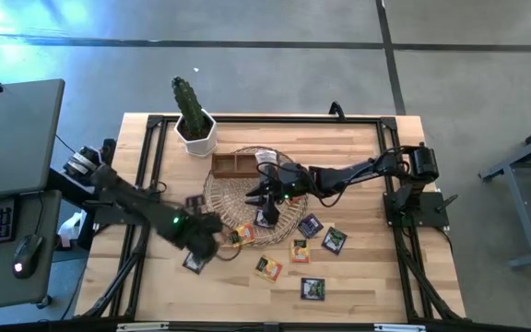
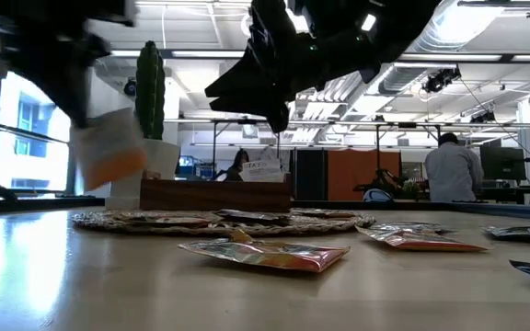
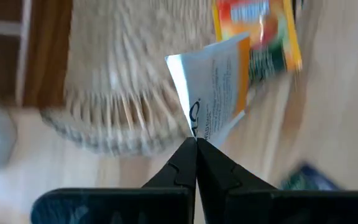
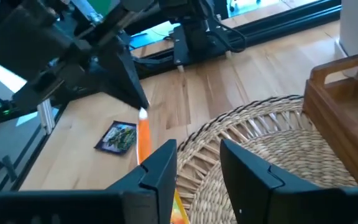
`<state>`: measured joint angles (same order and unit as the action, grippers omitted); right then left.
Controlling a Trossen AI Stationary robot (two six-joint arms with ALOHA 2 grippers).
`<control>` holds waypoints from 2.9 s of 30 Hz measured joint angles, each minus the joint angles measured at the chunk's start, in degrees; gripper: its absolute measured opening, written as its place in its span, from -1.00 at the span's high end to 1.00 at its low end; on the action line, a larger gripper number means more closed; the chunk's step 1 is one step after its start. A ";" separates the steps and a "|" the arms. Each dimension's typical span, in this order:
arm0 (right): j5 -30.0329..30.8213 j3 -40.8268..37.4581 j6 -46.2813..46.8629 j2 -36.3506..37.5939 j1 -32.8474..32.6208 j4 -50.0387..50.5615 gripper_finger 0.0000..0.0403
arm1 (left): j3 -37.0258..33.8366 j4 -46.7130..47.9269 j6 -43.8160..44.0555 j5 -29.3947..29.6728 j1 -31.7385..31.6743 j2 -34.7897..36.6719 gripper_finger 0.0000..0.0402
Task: Pick & Place Tea
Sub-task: Put the white tea bag into the right section of the wooden organizer
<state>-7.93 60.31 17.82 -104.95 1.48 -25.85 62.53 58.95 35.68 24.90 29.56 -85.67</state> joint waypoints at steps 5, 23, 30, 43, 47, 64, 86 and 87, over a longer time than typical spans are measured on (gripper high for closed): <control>0.03 0.00 -1.74 0.00 0.00 0.36 0.41 | 0.03 -8.44 -7.42 -0.13 -8.49 0.00 1.00; 1.27 -0.04 -3.32 -0.02 1.82 6.33 0.41 | 0.03 -20.01 -21.24 -1.78 -16.45 0.00 1.00; -2.04 -0.04 -5.16 -0.02 1.90 6.36 0.42 | 0.03 -21.83 -23.45 -1.74 -16.46 0.04 1.00; -4.89 -0.04 -5.93 -0.02 1.91 6.34 0.94 | 0.03 -21.82 -23.89 -0.23 -16.48 0.07 1.00; -5.52 -0.04 -6.27 -0.06 1.92 6.76 0.96 | 0.10 -21.84 -23.89 0.05 -16.48 -0.48 0.97; 20.48 -0.09 -3.62 -0.06 6.86 10.66 0.98 | 0.10 -21.71 -19.32 13.18 -16.50 0.19 0.30; 22.47 -0.07 -10.98 -1.98 11.90 10.19 0.94 | 0.10 -21.09 -18.89 8.67 -16.46 -0.74 0.30; 23.07 -0.07 -11.19 -2.32 11.86 10.29 0.92 | 0.10 -21.12 -18.89 8.67 -16.46 -0.74 0.30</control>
<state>15.14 60.25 6.63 -107.27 13.34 -15.56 62.63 37.83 16.80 33.57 13.10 -86.41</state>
